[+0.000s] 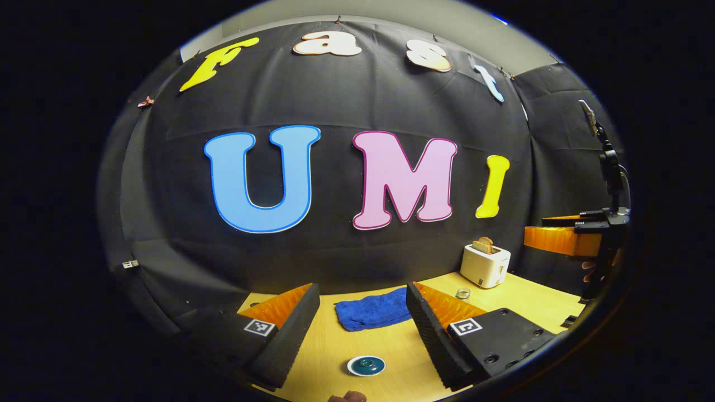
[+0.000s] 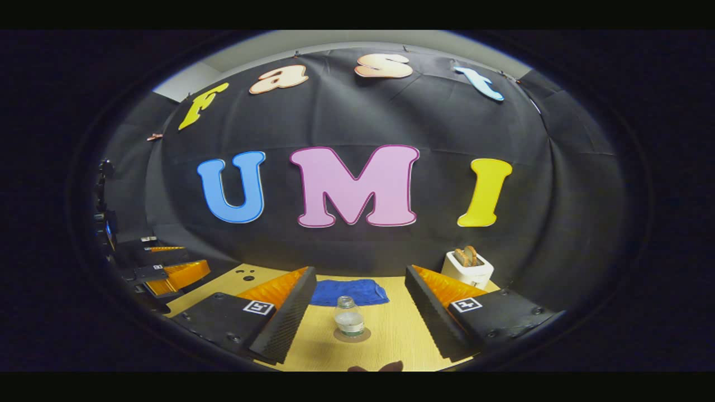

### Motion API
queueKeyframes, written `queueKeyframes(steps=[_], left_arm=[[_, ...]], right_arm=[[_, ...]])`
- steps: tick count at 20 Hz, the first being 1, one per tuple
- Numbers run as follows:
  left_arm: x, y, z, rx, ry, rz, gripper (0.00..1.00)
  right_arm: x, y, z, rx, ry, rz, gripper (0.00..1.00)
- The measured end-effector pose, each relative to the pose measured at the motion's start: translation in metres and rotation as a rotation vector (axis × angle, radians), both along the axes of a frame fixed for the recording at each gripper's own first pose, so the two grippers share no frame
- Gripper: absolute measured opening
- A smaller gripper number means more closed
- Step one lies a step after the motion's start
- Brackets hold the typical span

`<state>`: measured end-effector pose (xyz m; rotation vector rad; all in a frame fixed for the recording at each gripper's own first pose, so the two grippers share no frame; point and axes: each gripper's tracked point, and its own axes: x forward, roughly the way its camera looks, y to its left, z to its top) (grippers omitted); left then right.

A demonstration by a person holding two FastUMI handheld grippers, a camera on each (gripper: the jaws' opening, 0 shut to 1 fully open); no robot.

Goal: Open the teacup lid with one hand, grasp the water bottle and pour water into the teacup with the other hand; after pouring, place the water bottle on the coaster and then close the teacup lid.

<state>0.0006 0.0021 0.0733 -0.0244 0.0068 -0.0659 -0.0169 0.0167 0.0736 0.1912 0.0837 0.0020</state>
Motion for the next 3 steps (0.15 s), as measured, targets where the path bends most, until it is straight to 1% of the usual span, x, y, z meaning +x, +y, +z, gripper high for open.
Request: queueKeyframes(steps=[3], left_arm=[[0.0001,-0.0109,0.0047,0.007,-0.004,-0.010,0.98]], right_arm=[[-0.0022,-0.0045,-0.0015,-0.006,-0.004,0.008,0.98]])
